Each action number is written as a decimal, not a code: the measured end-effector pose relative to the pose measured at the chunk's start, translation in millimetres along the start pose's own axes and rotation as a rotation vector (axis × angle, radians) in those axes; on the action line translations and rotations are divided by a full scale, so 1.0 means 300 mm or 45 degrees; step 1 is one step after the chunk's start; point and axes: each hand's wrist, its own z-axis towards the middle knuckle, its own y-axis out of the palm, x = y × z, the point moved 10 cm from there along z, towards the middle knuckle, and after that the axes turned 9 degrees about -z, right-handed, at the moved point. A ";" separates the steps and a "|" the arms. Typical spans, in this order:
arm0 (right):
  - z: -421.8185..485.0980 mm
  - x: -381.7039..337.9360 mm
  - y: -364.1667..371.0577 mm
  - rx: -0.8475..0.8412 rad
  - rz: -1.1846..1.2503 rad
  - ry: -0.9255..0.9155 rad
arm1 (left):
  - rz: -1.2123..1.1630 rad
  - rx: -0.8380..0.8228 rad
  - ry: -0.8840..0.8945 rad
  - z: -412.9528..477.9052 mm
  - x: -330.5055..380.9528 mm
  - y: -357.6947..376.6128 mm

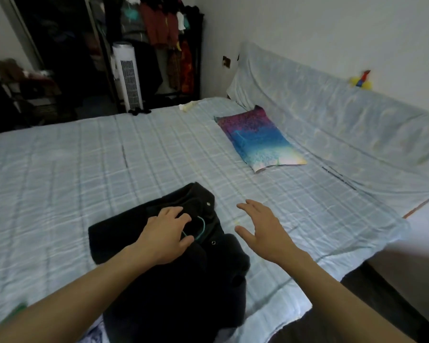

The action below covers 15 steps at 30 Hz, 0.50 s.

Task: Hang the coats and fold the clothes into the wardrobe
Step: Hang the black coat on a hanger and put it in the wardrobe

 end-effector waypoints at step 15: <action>0.490 -0.014 0.270 -0.312 0.127 -0.376 | -0.045 0.027 -0.507 0.093 -0.241 0.071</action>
